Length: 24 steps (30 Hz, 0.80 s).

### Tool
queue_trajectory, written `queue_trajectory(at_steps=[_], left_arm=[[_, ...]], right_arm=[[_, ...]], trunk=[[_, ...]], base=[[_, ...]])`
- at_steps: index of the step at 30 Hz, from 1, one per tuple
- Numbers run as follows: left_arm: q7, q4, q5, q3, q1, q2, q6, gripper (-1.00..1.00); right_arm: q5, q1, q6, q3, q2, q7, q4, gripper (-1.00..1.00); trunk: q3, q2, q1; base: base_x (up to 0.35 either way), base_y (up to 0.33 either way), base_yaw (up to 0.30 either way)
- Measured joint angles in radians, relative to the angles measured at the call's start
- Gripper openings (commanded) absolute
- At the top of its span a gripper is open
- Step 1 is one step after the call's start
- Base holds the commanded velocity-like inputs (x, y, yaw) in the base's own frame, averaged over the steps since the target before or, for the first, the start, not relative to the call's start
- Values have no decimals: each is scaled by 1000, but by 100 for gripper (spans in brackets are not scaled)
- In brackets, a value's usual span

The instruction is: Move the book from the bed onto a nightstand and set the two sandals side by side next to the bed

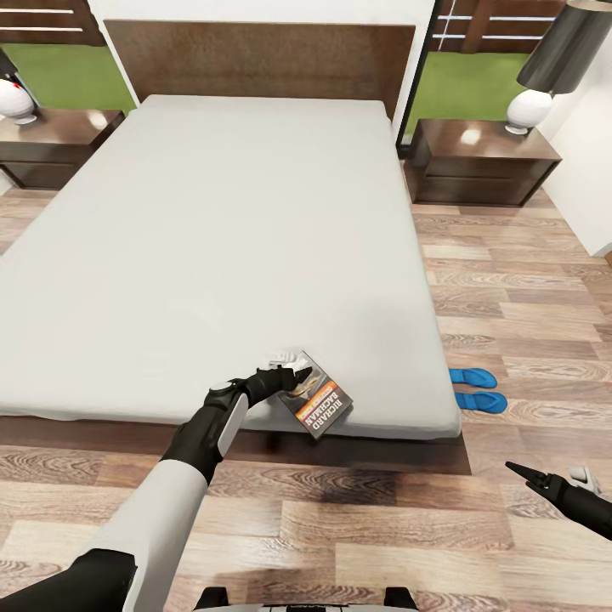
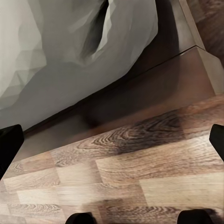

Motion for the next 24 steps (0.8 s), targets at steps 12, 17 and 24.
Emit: queue_trajectory(at_steps=[12, 17, 24], left_arm=[[1, -1, 0, -1, 0, 0, 2, 100], [1, -1, 0, -1, 0, 0, 2, 100], [1, -1, 0, -1, 0, 0, 2, 100]], right_arm=[[0, 0, 0, 0, 0, 1, 0, 100], [0, 0, 0, 0, 0, 1, 0, 100], [0, 0, 0, 0, 0, 1, 0, 100]], trunk=[[31, 70, -38], [47, 105, -57], [69, 154, -84]], base=[[0, 0, 0], [0, 0, 0], [0, 0, 0]])
